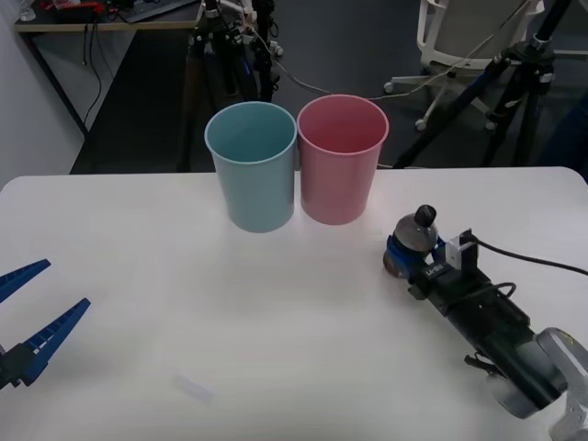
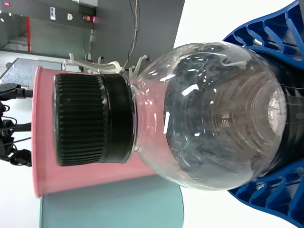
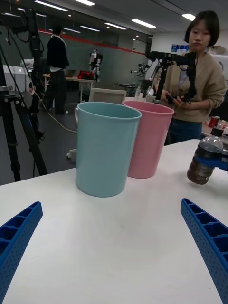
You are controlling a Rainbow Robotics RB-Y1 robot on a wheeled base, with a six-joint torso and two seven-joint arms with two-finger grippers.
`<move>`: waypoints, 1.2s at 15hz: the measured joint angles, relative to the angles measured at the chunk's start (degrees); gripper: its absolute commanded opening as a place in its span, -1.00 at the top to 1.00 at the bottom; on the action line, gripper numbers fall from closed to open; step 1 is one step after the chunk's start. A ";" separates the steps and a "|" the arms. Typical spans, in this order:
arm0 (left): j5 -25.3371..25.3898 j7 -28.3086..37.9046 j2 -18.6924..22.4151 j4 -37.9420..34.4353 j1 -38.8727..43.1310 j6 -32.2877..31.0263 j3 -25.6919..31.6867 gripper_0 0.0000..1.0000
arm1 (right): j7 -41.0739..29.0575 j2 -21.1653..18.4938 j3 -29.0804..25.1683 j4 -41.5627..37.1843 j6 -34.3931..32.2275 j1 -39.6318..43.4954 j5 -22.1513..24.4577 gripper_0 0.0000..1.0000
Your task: Grasp the object on the table and drop it into the matching bin: aluminum can to the light blue bin, PET bottle to the pink bin.
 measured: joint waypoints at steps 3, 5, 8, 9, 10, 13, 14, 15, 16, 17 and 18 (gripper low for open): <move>0.00 0.00 0.00 0.00 0.00 0.00 0.00 -1.00 | -1.12 -6.67 5.30 -9.65 3.48 6.83 -6.62 1.00; 0.00 0.00 0.00 0.00 0.00 0.00 0.00 -1.00 | -1.92 -9.91 6.49 -15.72 5.51 10.68 -8.59 1.00; 0.00 0.00 0.00 0.00 0.00 0.00 0.00 -1.00 | -3.16 -13.90 6.73 -23.62 8.97 14.35 -9.70 1.00; 0.00 0.00 0.00 0.00 0.00 0.00 0.00 -1.00 | -3.46 -15.42 7.00 -25.71 9.91 15.12 -10.65 1.00; 0.00 0.00 0.00 0.00 0.00 0.00 0.00 -1.00 | -3.63 -17.16 7.32 -28.23 11.09 16.01 -11.95 1.00; 0.00 0.00 0.00 0.00 0.00 0.00 0.00 -1.00 | -4.26 -23.67 8.09 -37.51 15.70 18.43 -17.75 1.00; 0.00 0.00 0.00 0.00 0.00 0.00 0.00 -1.00 | -4.55 -26.08 8.23 -40.54 17.25 18.87 -20.05 1.00; 0.00 0.00 0.00 0.00 0.00 0.00 0.00 -1.00 | -4.78 -28.43 8.29 -43.32 18.81 19.03 -22.25 1.00; 0.00 0.00 0.00 0.00 0.00 0.00 0.00 -1.00 | -5.02 -30.97 8.30 -46.00 20.29 19.00 -24.53 1.00; 0.00 0.00 0.00 0.00 0.00 0.00 0.00 -1.00 | -5.26 -33.28 8.29 -48.08 21.29 18.79 -26.82 1.00; 0.00 0.00 0.00 0.00 0.00 0.00 0.00 -1.00 | -5.53 -36.09 8.18 -50.19 22.19 18.11 -29.52 1.00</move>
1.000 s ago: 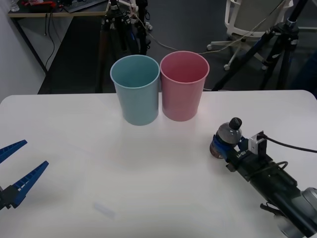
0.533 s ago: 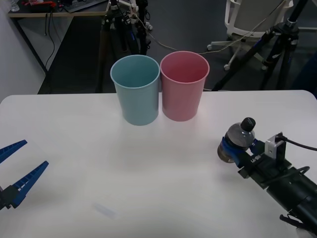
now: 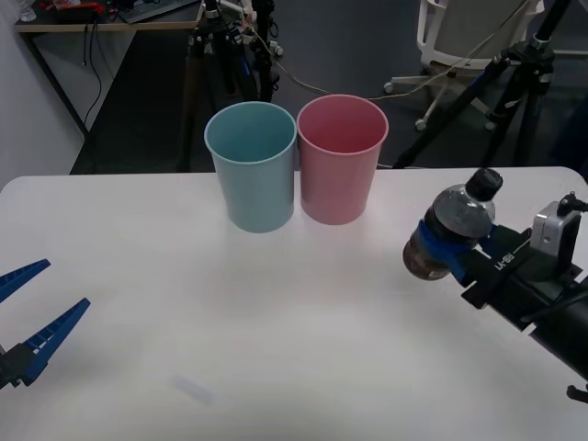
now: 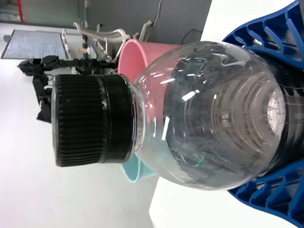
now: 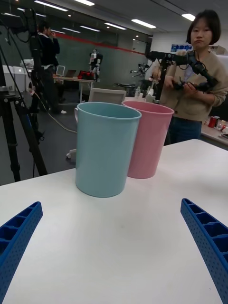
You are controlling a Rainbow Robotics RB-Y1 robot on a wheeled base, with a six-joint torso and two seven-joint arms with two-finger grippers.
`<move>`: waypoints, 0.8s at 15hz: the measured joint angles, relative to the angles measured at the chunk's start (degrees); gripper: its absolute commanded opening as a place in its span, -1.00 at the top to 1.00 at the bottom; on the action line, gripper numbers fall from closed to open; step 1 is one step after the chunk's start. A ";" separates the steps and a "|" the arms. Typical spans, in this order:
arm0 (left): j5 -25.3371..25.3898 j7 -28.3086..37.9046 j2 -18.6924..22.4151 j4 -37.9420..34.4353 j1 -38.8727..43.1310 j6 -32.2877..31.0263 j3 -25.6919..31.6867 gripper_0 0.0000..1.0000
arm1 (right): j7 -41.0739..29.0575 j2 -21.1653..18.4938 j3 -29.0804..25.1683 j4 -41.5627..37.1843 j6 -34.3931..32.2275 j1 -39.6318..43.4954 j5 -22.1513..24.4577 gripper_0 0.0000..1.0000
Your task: Grasp the object on the table and drop it into the matching bin: aluminum can to the light blue bin, PET bottle to the pink bin.
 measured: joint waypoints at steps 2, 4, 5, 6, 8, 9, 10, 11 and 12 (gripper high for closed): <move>0.00 0.00 0.00 0.00 0.00 0.00 0.00 -1.00 | -0.58 -4.84 -0.23 -2.35 1.32 -2.66 -3.24 1.00; 0.00 0.00 0.00 0.00 0.00 0.00 0.00 -1.00 | -1.62 -8.53 -0.27 -2.63 2.22 -7.49 -5.89 1.00; 0.00 0.00 0.00 0.00 0.00 0.00 0.00 -1.00 | -2.16 -9.82 -0.23 -2.20 2.79 -9.80 -6.78 1.00; 0.00 0.00 0.00 0.00 0.00 0.00 0.00 -1.00 | -3.42 -11.10 -0.06 -1.40 3.23 -12.23 -7.50 1.00; 0.00 0.00 0.00 0.00 0.00 0.00 0.00 -1.00 | -7.75 -12.78 2.29 1.51 3.46 -18.74 -8.47 1.00; 0.00 0.00 0.00 0.00 0.00 0.00 0.00 -1.00 | -8.70 -13.08 4.06 3.55 3.47 -22.37 -8.77 1.00; 0.00 0.00 0.00 0.00 0.00 0.00 0.00 -1.00 | -9.05 -13.11 6.26 6.29 3.47 -26.54 -9.53 1.00; 0.00 0.00 0.00 0.00 0.00 0.00 0.00 -1.00 | -9.22 -13.08 8.60 8.98 3.48 -30.38 -10.85 1.00; 0.00 0.00 0.00 0.00 0.00 0.00 0.00 -1.00 | -9.13 -13.07 11.19 11.74 3.48 -34.48 -13.13 1.00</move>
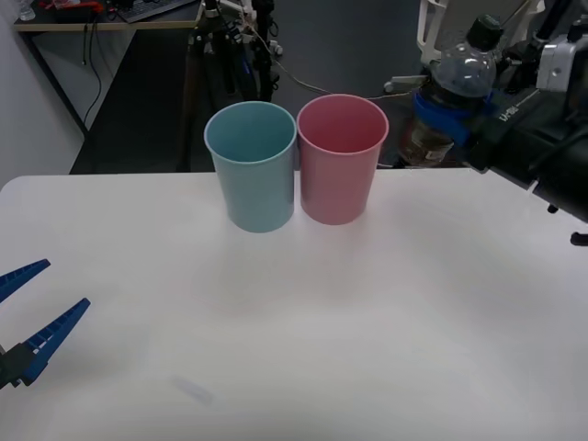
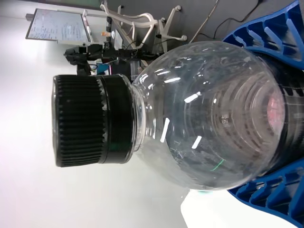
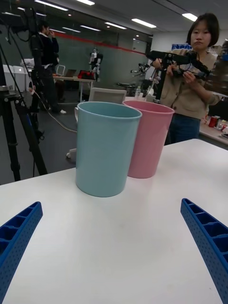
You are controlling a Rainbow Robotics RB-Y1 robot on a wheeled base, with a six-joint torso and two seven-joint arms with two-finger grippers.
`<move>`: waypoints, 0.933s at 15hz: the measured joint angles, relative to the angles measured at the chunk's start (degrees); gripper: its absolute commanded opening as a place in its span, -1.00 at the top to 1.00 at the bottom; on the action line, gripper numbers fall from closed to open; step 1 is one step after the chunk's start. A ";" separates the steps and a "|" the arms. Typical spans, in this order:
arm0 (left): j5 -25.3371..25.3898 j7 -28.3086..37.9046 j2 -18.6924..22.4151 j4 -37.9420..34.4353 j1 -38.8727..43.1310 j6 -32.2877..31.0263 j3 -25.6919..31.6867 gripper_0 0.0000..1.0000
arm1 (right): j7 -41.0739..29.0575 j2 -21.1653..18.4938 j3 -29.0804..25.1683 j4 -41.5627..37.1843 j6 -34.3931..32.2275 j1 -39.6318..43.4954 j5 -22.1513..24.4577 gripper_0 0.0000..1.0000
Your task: Grasp the object on the table and drop it into the matching bin: aluminum can to the light blue bin, PET bottle to the pink bin.
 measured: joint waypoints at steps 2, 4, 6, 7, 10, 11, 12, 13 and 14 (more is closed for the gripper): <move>0.00 0.00 0.00 0.00 0.00 0.00 0.00 -1.00 | 0.51 0.66 5.56 5.75 0.00 -8.04 -4.34 1.00; 0.00 0.00 0.00 0.00 0.00 0.00 0.00 -1.00 | 0.97 2.58 10.92 11.80 0.11 -15.69 -7.84 1.00; 0.00 0.00 0.00 0.00 0.00 0.00 0.00 -1.00 | 1.44 4.62 15.48 16.96 1.11 -22.10 -10.37 1.00; 0.00 0.00 0.00 0.00 0.00 0.00 0.00 -1.00 | 1.46 5.85 18.07 19.43 1.69 -25.36 -10.99 1.00; 0.00 0.00 0.00 0.00 0.00 0.00 0.00 -1.00 | 1.61 10.03 21.61 25.37 3.24 -30.39 -11.68 1.00; 0.00 0.00 0.00 0.00 0.00 0.00 0.00 -1.00 | 1.65 11.39 22.07 26.56 3.92 -31.27 -11.74 1.00; 0.00 0.00 0.00 0.00 0.00 0.00 0.00 -1.00 | 1.77 12.82 22.26 27.66 4.53 -31.98 -11.74 1.00; 0.00 0.00 0.00 0.00 0.00 0.00 0.00 -1.00 | 1.99 14.40 22.36 28.81 5.03 -32.53 -11.62 1.00; 0.00 0.00 0.00 0.00 0.00 0.00 0.00 -1.00 | 2.29 16.10 22.40 30.12 5.53 -32.99 -11.27 1.00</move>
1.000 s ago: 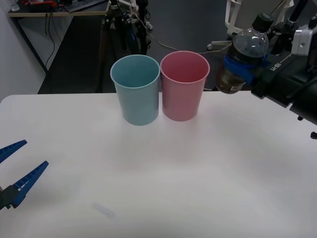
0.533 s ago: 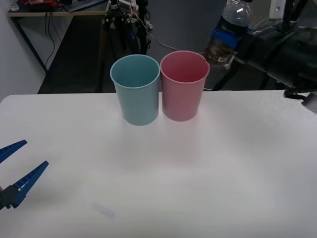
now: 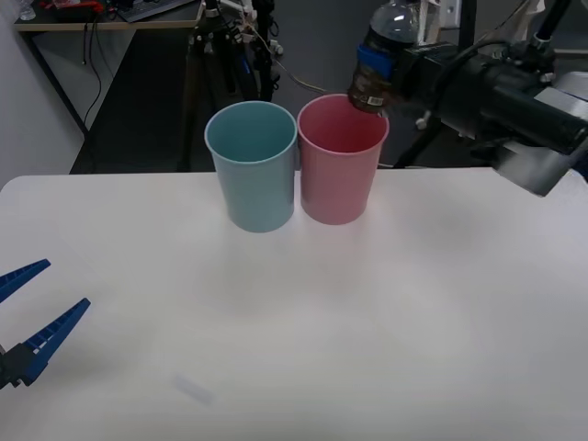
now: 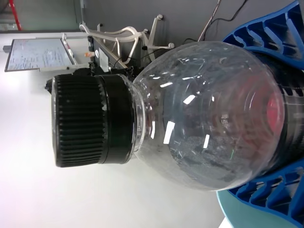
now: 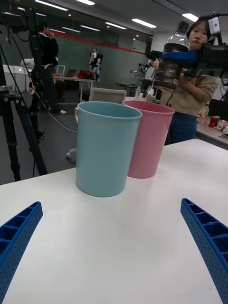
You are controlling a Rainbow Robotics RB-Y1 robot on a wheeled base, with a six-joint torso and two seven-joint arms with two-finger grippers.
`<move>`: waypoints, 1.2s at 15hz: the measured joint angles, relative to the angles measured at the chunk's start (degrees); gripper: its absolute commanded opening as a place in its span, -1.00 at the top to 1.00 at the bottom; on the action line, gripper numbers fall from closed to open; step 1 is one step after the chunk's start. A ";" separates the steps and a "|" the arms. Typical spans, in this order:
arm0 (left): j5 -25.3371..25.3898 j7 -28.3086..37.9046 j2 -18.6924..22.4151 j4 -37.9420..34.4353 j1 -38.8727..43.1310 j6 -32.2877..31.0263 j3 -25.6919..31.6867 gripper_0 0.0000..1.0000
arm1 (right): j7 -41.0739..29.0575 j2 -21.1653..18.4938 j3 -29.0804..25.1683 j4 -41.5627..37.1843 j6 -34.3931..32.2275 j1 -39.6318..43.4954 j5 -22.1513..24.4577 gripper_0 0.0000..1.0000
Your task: Grasp the object on the table and drop it into the matching bin: aluminum can to the light blue bin, PET bottle to the pink bin.
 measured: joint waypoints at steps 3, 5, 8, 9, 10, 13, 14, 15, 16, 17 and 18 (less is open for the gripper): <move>0.00 0.00 0.00 0.00 0.00 0.00 0.00 -1.00 | 0.54 3.24 -0.02 3.22 0.36 -1.05 1.46 1.00; 0.00 0.00 0.00 0.00 0.00 0.00 0.00 -1.00 | 0.54 4.30 0.02 3.87 0.65 -1.20 2.13 1.00; 0.00 0.00 0.00 0.00 0.00 0.00 0.00 -1.00 | 0.52 5.45 -0.04 4.05 1.94 -1.28 2.61 1.00; 0.00 0.00 0.00 0.00 0.00 0.00 0.00 -1.00 | 0.58 5.80 -0.04 4.21 2.08 -1.31 2.75 1.00; 0.00 0.00 0.00 0.00 0.00 0.00 0.00 -1.00 | 0.64 6.03 -0.05 4.29 2.11 -1.34 2.91 0.84; 0.00 0.00 0.00 0.00 0.00 0.00 0.00 -1.00 | 0.69 6.10 -0.08 4.35 2.14 -1.36 3.40 -1.00; 0.00 0.00 0.00 0.00 0.00 0.00 0.00 -1.00 | 0.59 6.18 -0.20 4.34 2.32 -1.37 3.60 -1.00; 0.00 0.00 0.00 0.00 0.00 0.00 0.00 -1.00 | 0.64 6.26 -0.33 4.31 2.64 -1.36 3.71 -1.00; 0.00 0.00 0.00 0.00 0.00 0.00 0.00 -1.00 | 0.72 6.32 -0.39 4.34 2.92 -1.34 3.73 -1.00; 0.00 0.00 0.00 0.00 0.00 0.00 0.00 -1.00 | 0.69 6.33 -0.44 4.33 3.05 -1.35 3.74 -1.00; 0.00 0.00 0.00 0.00 0.00 0.00 0.00 -1.00 | 0.62 6.33 -0.52 4.31 3.06 -1.33 3.74 -1.00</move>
